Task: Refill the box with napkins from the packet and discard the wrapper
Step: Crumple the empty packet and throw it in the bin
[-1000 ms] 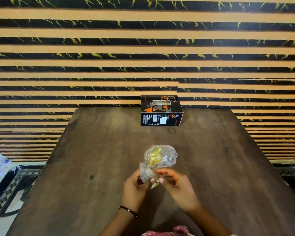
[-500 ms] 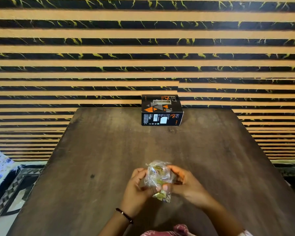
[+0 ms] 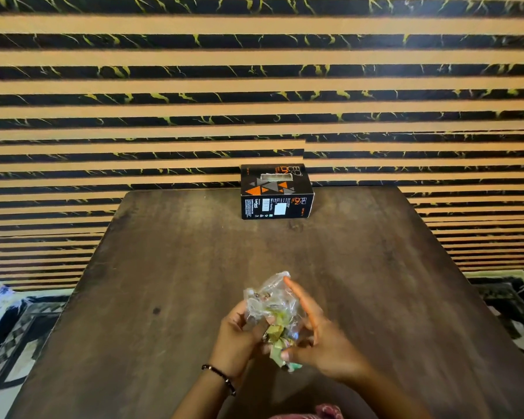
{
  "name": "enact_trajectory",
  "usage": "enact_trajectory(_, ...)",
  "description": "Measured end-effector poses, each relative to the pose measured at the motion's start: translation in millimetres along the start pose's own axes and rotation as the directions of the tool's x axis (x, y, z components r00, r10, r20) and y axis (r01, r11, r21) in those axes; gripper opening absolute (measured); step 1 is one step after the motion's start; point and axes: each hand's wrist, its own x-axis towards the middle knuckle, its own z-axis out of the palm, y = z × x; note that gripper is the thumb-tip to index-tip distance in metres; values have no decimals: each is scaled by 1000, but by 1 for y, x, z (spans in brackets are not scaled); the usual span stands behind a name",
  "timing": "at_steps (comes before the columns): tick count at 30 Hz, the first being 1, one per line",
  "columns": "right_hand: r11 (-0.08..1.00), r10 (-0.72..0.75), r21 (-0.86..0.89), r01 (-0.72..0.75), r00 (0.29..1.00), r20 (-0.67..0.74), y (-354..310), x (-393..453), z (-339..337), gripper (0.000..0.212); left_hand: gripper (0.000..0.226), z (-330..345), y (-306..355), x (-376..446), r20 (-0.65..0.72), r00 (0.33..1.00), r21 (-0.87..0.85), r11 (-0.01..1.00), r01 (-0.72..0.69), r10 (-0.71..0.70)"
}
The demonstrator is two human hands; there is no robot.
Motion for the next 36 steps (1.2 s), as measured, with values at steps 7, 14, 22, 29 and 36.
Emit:
enact_trajectory(7,996,-60,-78,46,982,-179,13,-30,-19,64,30,21,-6,-4,239,955,61,985,164,-174)
enact_trajectory(14,989,-17,-143,-46,910,-415,21,-69,-54,46,63,79,-26,-7,185,980,178,978,-105,72)
enact_trajectory(22,994,30,106,37,826,-564,51,-139,-130,47,47,169,-48,-12,472,880,451,845,-288,48)
enact_trajectory(29,922,129,355,156,740,-660,85,-231,-226,40,78,314,-75,-21,704,709,508,669,-543,40)
enact_trajectory(36,899,161,388,202,671,-723,115,-312,-307,30,50,441,-110,-28,749,654,493,570,-658,106)
